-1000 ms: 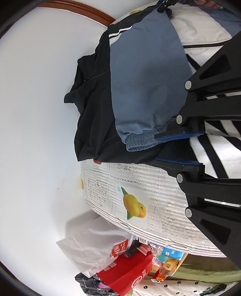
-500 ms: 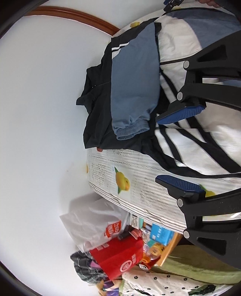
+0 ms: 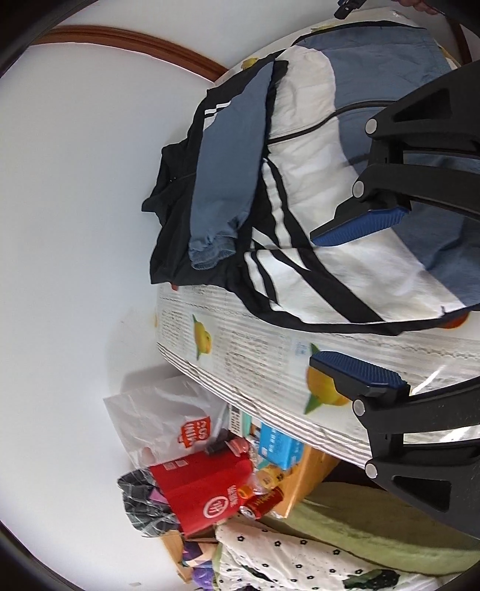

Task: Fold large clothes
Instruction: 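Grasp the jacket hem with both grippers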

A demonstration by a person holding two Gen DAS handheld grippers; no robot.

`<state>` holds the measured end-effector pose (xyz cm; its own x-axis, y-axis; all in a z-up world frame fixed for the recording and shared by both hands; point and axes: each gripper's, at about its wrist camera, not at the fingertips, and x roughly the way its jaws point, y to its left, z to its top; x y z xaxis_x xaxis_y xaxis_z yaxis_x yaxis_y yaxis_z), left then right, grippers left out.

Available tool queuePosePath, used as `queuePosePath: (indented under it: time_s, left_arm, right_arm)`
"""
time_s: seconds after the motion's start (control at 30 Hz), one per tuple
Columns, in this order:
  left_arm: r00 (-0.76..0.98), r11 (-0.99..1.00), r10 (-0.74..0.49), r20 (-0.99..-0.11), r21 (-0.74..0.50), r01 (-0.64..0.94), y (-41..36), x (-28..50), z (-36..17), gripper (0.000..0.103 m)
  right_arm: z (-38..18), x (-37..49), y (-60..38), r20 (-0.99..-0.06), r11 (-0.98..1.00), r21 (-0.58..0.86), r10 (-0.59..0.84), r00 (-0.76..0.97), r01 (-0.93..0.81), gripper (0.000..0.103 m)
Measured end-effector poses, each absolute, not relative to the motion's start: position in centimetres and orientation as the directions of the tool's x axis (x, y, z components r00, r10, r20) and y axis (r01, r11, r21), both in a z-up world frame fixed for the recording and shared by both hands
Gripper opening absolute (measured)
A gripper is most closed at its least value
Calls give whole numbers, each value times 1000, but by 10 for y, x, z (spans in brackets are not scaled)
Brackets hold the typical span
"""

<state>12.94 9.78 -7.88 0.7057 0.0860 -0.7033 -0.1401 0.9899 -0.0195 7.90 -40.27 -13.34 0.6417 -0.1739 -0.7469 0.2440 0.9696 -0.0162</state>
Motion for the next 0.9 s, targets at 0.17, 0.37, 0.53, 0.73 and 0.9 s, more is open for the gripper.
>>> queuePosePath:
  time_s: [0.17, 0.37, 0.53, 0.73, 0.9]
  left_arm:
    - [684, 989, 90, -724, -14, -145, 101, 111, -99, 58]
    - [662, 989, 62, -747, -44, -143, 105, 99, -122, 60]
    - [650, 990, 18, -759, -79, -120, 105, 98, -137, 60]
    - [622, 993, 8, -783, -70, -100, 101, 103, -154, 60]
    - [603, 994, 12, -798, -53, -91, 99, 108, -166, 60]
  right_arm:
    - [-154, 59, -411, -767, 970, 25, -135, 627, 240, 70]
    - [-184, 52, -416, -795, 961, 42, -133, 592, 273, 70]
    - [-193, 52, -417, -794, 963, 70, -105, 599, 262, 70]
    - [-207, 56, -410, -805, 965, 103, -61, 590, 241, 70]
    - [-214, 61, -401, -799, 971, 60, -91, 594, 230, 70]
